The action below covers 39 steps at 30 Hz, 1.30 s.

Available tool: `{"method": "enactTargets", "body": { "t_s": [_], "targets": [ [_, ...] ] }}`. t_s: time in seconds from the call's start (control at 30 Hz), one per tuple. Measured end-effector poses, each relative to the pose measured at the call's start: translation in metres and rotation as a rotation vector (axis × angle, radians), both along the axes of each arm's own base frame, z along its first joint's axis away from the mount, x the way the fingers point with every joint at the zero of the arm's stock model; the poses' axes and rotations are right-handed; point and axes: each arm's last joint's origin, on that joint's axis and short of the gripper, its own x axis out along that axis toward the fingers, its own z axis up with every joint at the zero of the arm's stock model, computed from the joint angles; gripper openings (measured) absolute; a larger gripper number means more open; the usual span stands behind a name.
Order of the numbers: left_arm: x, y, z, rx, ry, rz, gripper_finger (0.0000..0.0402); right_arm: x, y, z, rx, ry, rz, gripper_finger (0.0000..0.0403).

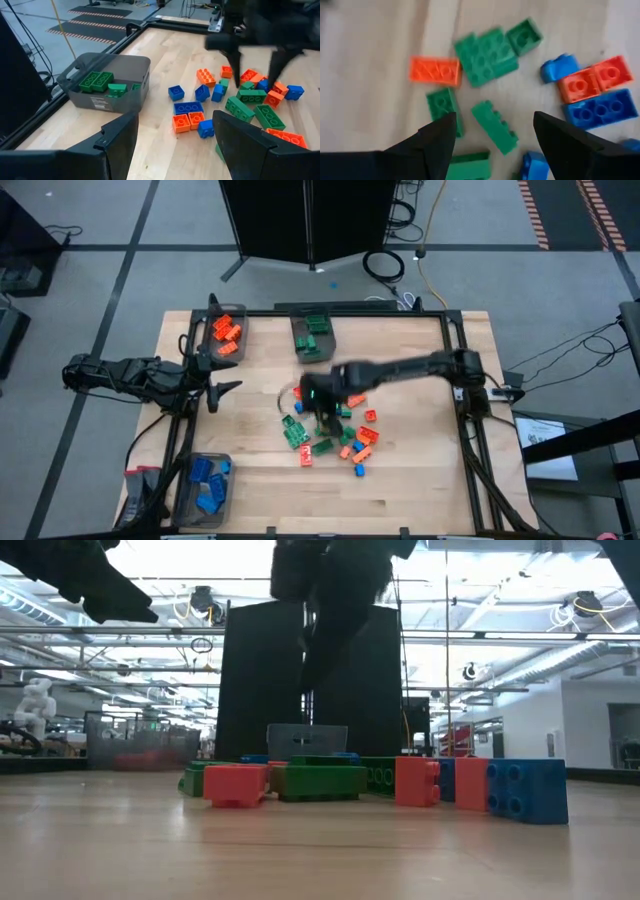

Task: Sort blocks
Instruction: Put the green game piece into the top right black transparent bin

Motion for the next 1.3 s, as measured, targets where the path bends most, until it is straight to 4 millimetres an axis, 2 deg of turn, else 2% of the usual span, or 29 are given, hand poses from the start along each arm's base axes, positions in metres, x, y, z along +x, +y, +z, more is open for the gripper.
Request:
{"method": "enactTargets", "body": {
  "t_s": [0.07,0.17,0.33,0.53,0.63,0.77,0.8,0.9,1.07,1.2,1.3],
  "targets": [
    [0.000,0.000,0.000,0.000,0.001,0.000,0.0255,0.003,0.018,-0.009,-0.080,-0.008,0.055,0.0258],
    [0.000,0.000,0.000,0.000,0.001,0.000,0.0255,0.010,0.031,-0.024,-0.185,-0.019,0.100,0.0258],
    [0.000,0.000,0.000,-0.022,-0.006,0.009,0.0255,0.017,0.028,-0.062,-0.204,0.082,0.097,0.0258],
    [0.000,0.000,-0.001,-0.022,0.002,0.009,0.0255,0.016,0.022,-0.087,-0.220,0.191,0.078,0.0248],
    [0.000,0.000,-0.001,-0.022,0.001,0.009,0.0255,0.016,0.020,-0.090,-0.235,0.198,0.067,0.0204],
    [0.000,0.000,-0.001,-0.022,0.002,0.009,0.0255,0.016,0.021,-0.090,-0.242,0.198,0.093,0.0085],
    [0.000,0.000,-0.001,-0.022,0.002,0.009,0.0255,0.016,0.020,-0.088,-0.243,0.194,0.099,0.0071],
    [0.000,0.000,-0.001,-0.022,0.002,0.009,0.0255,0.016,0.019,-0.083,-0.263,0.171,0.106,0.0074],
    [0.000,0.000,-0.001,-0.021,0.004,0.009,0.0255,0.014,0.005,-0.050,-0.279,0.082,0.091,0.0074],
    [0.000,0.000,-0.001,-0.021,0.005,0.009,0.0255,0.010,-0.023,-0.016,-0.337,-0.021,0.053,0.0074],
    [-0.001,0.000,-0.001,-0.020,0.008,0.009,0.0255,0.009,-0.057,0.017,-0.378,-0.172,-0.020,0.0074]
  ]
}}
